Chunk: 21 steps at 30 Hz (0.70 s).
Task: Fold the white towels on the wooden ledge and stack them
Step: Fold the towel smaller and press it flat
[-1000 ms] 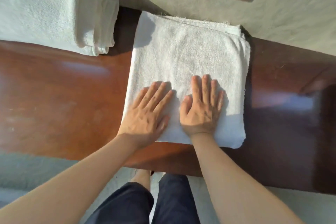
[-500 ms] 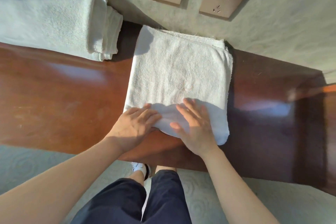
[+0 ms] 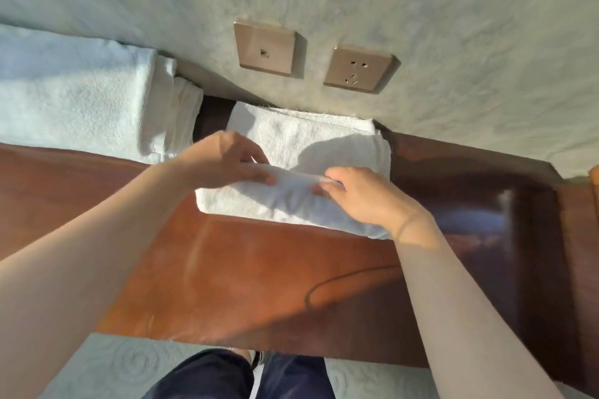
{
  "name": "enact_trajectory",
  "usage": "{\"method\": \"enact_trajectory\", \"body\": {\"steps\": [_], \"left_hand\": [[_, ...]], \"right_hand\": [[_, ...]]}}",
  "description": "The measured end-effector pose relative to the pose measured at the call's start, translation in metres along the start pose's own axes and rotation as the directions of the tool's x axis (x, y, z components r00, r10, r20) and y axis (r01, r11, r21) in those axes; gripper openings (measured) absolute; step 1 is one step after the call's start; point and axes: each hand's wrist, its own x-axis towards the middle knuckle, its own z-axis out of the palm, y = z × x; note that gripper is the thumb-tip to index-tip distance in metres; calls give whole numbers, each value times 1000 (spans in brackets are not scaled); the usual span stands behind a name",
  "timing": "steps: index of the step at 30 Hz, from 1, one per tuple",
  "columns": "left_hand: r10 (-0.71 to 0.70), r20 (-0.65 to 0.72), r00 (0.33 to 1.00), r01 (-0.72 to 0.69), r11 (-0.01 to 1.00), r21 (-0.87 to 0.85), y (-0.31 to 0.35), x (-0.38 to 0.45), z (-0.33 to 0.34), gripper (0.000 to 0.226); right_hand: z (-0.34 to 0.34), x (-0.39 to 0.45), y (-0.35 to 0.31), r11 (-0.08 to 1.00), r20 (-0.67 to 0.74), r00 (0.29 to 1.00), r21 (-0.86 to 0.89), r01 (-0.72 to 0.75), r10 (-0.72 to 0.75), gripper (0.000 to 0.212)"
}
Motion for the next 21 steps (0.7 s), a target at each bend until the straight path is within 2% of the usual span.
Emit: {"method": "enact_trajectory", "body": {"steps": [3, 7, 11, 12, 14, 15, 16, 18, 20, 21], "left_hand": [[-63, -90, 994, 62, 998, -12, 1, 29, -26, 24], [-100, -197, 975, 106, 994, 19, -2, 68, -41, 29], [-120, -329, 937, 195, 959, 204, -4, 97, -39, 26], [-63, -395, 916, 184, 944, 275, -6, 98, -34, 25], [152, -524, 838, 91, 908, 409, -11, 95, -17, 32], [214, -555, 804, 59, 900, 431, -11, 91, -7, 34], [216, -563, 798, 47, 908, 415, -11, 85, 7, 36], [143, -493, 858, 50, 932, 358, -5, 78, 39, 45], [69, -397, 915, 84, 931, 354, 2, 72, 69, 58], [43, -386, 921, 112, 923, 369, 3, 71, 79, 62]], "right_hand": [[-33, 35, 0, 999, -19, 1000, -40, -10, 10, 48], [-55, 79, 7, 979, -136, 990, -192, -73, 47, 52], [-50, 110, 17, 947, -279, 959, -292, -136, 52, 52], [-47, 115, 18, 931, -318, 946, -321, -174, 67, 53], [-37, 123, 23, 889, -388, 918, -386, -248, 87, 47], [-30, 126, 26, 878, -405, 910, -399, -264, 90, 40], [-23, 128, 29, 877, -422, 902, -396, -273, 90, 34], [-13, 129, 34, 889, -494, 867, -367, -273, 63, 29], [-1, 124, 34, 925, -634, 773, -308, -223, -25, 27], [8, 119, 31, 950, -673, 736, -269, -161, -66, 26]]}}
